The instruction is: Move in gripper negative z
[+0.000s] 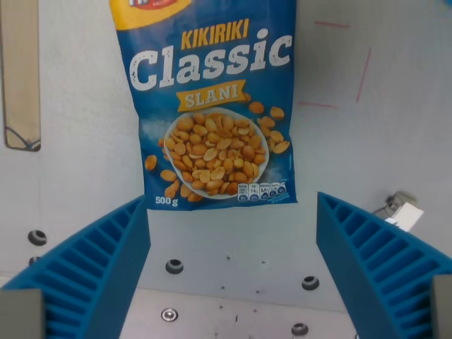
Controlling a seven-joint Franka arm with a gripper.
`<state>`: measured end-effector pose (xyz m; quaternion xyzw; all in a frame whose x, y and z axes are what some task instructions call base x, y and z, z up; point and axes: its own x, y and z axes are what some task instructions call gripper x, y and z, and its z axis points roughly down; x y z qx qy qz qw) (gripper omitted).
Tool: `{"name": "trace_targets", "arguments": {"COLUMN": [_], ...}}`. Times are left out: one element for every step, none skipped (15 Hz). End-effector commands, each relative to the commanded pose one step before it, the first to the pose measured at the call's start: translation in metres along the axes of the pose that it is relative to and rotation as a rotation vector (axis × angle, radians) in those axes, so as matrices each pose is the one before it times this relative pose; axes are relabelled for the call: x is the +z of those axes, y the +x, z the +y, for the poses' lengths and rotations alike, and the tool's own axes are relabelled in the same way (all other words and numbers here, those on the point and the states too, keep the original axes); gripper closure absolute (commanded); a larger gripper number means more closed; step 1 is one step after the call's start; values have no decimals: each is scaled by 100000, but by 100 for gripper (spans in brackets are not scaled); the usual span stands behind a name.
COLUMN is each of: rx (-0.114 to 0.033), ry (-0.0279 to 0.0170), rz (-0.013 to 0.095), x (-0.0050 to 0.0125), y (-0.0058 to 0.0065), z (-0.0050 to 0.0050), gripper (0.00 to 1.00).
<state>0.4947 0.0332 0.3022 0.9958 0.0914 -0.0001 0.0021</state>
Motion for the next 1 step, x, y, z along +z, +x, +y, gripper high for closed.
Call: {"name": "trace_targets", "arguments": {"rx": [-18], "ry": [177], "rz": [-1050], "x": [-2042], "y": [-510], "z": [-69], "gripper": [0]}}
